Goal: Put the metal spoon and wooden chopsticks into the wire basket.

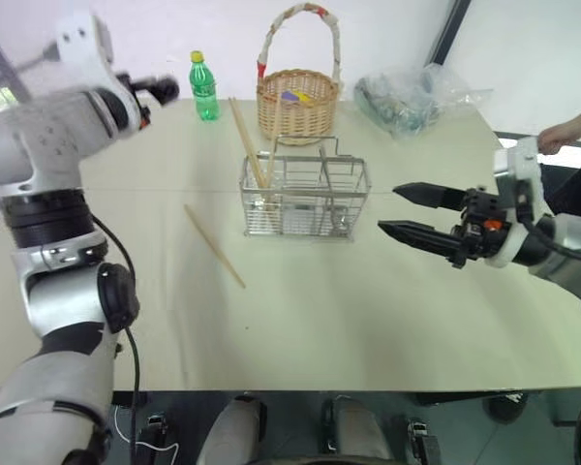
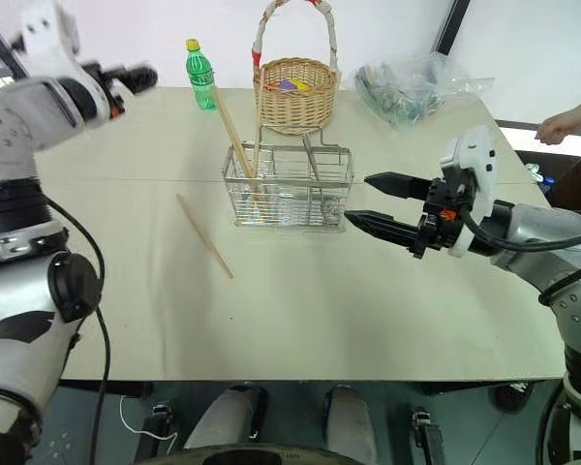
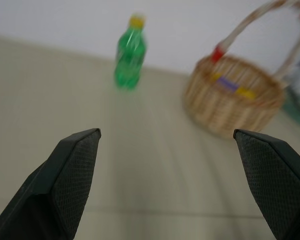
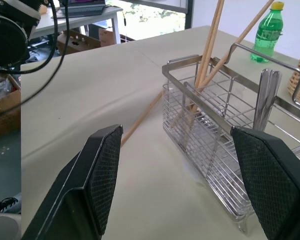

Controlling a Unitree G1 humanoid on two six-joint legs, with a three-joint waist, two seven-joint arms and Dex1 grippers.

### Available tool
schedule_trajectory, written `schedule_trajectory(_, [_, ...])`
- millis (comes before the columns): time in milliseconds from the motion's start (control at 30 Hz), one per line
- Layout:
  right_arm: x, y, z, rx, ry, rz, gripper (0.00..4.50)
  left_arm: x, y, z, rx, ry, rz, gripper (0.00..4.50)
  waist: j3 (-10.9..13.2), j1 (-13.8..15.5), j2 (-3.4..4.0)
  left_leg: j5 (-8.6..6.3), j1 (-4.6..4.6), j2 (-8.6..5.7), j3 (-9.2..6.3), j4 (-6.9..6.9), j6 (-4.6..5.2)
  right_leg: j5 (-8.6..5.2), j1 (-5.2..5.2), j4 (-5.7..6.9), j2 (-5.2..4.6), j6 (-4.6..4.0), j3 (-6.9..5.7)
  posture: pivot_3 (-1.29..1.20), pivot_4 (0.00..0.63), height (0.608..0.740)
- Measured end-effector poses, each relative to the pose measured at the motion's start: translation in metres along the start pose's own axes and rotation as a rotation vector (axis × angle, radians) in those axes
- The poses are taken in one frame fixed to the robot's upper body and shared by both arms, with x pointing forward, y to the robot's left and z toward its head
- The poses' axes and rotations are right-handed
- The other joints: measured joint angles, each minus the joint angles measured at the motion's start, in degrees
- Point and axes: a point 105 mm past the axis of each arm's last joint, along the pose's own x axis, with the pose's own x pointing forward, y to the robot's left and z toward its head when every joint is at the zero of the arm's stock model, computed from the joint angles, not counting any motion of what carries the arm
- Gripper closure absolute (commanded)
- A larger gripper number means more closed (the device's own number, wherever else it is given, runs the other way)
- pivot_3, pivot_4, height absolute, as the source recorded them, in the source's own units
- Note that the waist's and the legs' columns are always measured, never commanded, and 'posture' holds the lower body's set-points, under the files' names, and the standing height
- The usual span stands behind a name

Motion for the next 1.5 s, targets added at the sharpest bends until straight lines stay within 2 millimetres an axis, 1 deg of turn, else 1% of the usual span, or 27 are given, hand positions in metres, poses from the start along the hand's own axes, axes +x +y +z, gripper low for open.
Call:
schedule_trajectory(67, [0.003, 0.002, -0.001, 0.005, -0.002, 0.017, 0.93, 0.008, 0.001, -0.028, -0.049, 0.125, 0.062, 0.02, 0.01, -0.05, -0.02, 0.01, -0.05, 0.01, 0.00, -0.01, -0.03, 0.00, -0.07, 0.00, 0.00, 0.00, 0.00, 0.00, 0.150, 0.674])
schedule_trajectory(100, [0.005, 0.003, -0.001, 0.004, -0.002, 0.029, 0.93, 0.010, 0.002, -0.039, -0.071, 0.170, 0.088, 0.02, 0.01, -0.05, -0.02, 0.03, -0.05, 0.01, 0.00, -0.01, -0.06, 0.00, -0.08, 0.01, 0.00, 0.00, 0.00, 0.00, 0.150, 0.674])
schedule_trajectory(267, [0.008, 0.006, -0.001, 0.000, 0.002, 0.057, 0.93, 0.019, 0.010, -0.070, -0.124, 0.288, 0.212, 0.02, 0.02, -0.05, -0.04, 0.06, -0.07, 0.02, 0.03, -0.04, -0.17, 0.00, -0.15, 0.00, 0.01, -0.01, 0.02, 0.00, 0.150, 0.674])
schedule_trajectory(400, [0.008, 0.008, -0.001, -0.001, 0.004, 0.057, 0.93, 0.026, 0.020, -0.090, -0.133, 0.350, 0.297, 0.02, 0.02, 0.04, -0.04, 0.05, -0.07, 0.02, 0.05, -0.03, -0.18, 0.01, -0.14, 0.01, -0.03, -0.01, 0.02, 0.00, 0.150, 0.674])
schedule_trajectory(467, [0.009, 0.009, -0.001, -0.003, 0.007, 0.058, 0.93, 0.030, 0.021, -0.098, -0.131, 0.372, 0.314, 0.02, 0.02, 0.14, -0.05, 0.05, -0.09, 0.02, 0.05, -0.03, -0.18, 0.01, -0.14, 0.01, -0.04, -0.01, 0.01, 0.00, 0.150, 0.674])
schedule_trajectory(600, [0.009, 0.017, -0.006, 0.014, 0.009, 0.061, 0.93, 0.043, 0.015, -0.115, -0.112, 0.410, 0.289, 0.02, 0.00, 0.32, -0.06, 0.05, -0.09, 0.01, 0.05, -0.02, -0.18, 0.01, -0.13, 0.01, -0.12, 0.00, 0.00, 0.00, 0.150, 0.674])
schedule_trajectory(700, [0.011, 0.024, -0.005, 0.021, -0.001, 0.066, 0.93, 0.054, 0.008, -0.132, -0.067, 0.446, 0.266, 0.02, 0.00, 0.13, -0.06, 0.05, -0.10, 0.01, 0.07, -0.02, -0.18, 0.01, -0.14, 0.02, -0.14, 0.00, 0.01, 0.00, 0.150, 0.674])
schedule_trajectory(833, [0.010, 0.027, -0.007, 0.036, -0.009, 0.050, 0.93, 0.064, 0.010, -0.133, -0.025, 0.426, 0.288, 0.02, -0.08, 0.11, 0.05, 0.04, -0.02, 0.02, 0.07, -0.05, -0.16, 0.01, -0.09, 0.04, -0.15, 0.01, 0.00, 0.00, 0.150, 0.674])
schedule_trajectory(867, [0.008, 0.028, -0.007, 0.037, -0.008, 0.042, 0.93, 0.066, 0.010, -0.134, -0.028, 0.421, 0.289, 0.54, -0.12, 0.11, 0.10, 0.04, -0.01, 0.02, 0.08, -0.05, -0.16, 0.01, -0.08, 0.04, -0.16, 0.01, 0.00, 0.00, 0.150, 0.674])
schedule_trajectory(900, [0.008, 0.028, -0.008, 0.041, -0.007, 0.037, 0.93, 0.067, 0.013, -0.134, -0.033, 0.415, 0.297, 0.82, -0.19, 0.10, 0.19, 0.04, 0.01, 0.03, 0.09, -0.05, -0.16, 0.01, -0.06, 0.05, -0.16, 0.02, 0.00, 0.00, 0.150, 0.674])
schedule_trajectory(933, [0.008, 0.027, -0.009, 0.045, -0.008, 0.032, 0.93, 0.068, 0.016, -0.134, -0.037, 0.408, 0.306, 1.27, -0.23, 0.09, 0.27, 0.04, 0.04, 0.03, 0.10, -0.05, -0.15, 0.01, -0.03, 0.05, -0.17, 0.02, 0.00, 0.00, 0.150, 0.674])
schedule_trajectory(1000, [0.006, 0.026, -0.008, 0.047, -0.011, 0.016, 0.93, 0.070, 0.020, -0.135, -0.045, 0.399, 0.318, 2.30, -0.31, 0.09, 0.37, 0.04, 0.05, 0.03, 0.11, -0.04, -0.15, 0.01, -0.02, 0.06, -0.17, 0.03, 0.00, 0.00, 0.150, 0.674])
schedule_trajectory(1033, [0.006, 0.025, -0.007, 0.047, -0.014, 0.012, 0.93, 0.071, 0.022, -0.135, -0.048, 0.396, 0.323, 2.94, -0.34, 0.19, 0.41, 0.04, 0.06, 0.02, 0.09, -0.03, -0.15, 0.01, 0.01, 0.06, -0.17, 0.03, -0.01, 0.00, 0.150, 0.674])
schedule_trajectory(1133, [0.006, 0.026, -0.006, 0.051, -0.020, 0.012, 0.93, 0.072, 0.024, -0.135, -0.056, 0.388, 0.336, 4.35, -0.36, 0.54, 0.42, 0.04, 0.05, -0.01, 0.09, 0.00, -0.14, 0.03, 0.03, 0.05, -0.20, 0.06, -0.01, 0.00, 0.150, 0.674])
schedule_trajectory(1167, [0.006, 0.025, -0.006, 0.051, -0.020, 0.011, 0.93, 0.073, 0.023, -0.135, -0.059, 0.387, 0.335, 4.48, -0.36, 0.69, 0.41, 0.04, 0.04, -0.01, 0.09, 0.01, -0.14, 0.03, 0.02, 0.05, -0.21, 0.06, -0.01, 0.00, 0.150, 0.674])
schedule_trajectory(1300, [0.006, 0.025, -0.005, 0.048, -0.022, 0.006, 0.93, 0.074, 0.019, -0.133, -0.074, 0.384, 0.326, 4.48, -0.36, 1.42, 0.41, 0.03, -0.03, -0.01, 0.12, -0.01, -0.12, 0.04, -0.07, 0.04, -0.21, 0.07, -0.01, 0.00, 0.150, 0.674])
schedule_trajectory(1367, [0.007, 0.025, -0.003, 0.040, -0.026, 0.009, 0.93, 0.075, 0.022, -0.127, -0.082, 0.347, 0.331, 4.48, -0.33, 1.42, 0.37, 0.03, -0.09, 0.00, 0.12, -0.01, -0.12, 0.04, -0.15, 0.04, -0.20, 0.07, -0.01, 0.00, 0.150, 0.674])
schedule_trajectory(1433, [0.007, 0.024, -0.002, 0.038, -0.028, 0.009, 0.93, 0.076, 0.035, -0.106, -0.095, 0.249, 0.350, 4.48, -0.20, 1.29, 0.14, 0.03, -0.13, 0.01, 0.14, -0.03, -0.13, 0.04, -0.24, 0.04, -0.14, 0.06, 0.00, 0.00, 0.150, 0.674])
schedule_trajectory(1500, [0.007, 0.024, -0.002, 0.038, -0.027, 0.010, 0.93, 0.075, 0.042, -0.073, -0.102, 0.101, 0.350, 4.48, -0.16, 1.27, 0.08, 0.03, -0.17, 0.02, 0.14, -0.05, -0.13, 0.05, -0.30, 0.04, -0.13, 0.05, 0.00, 0.00, 0.150, 0.674])
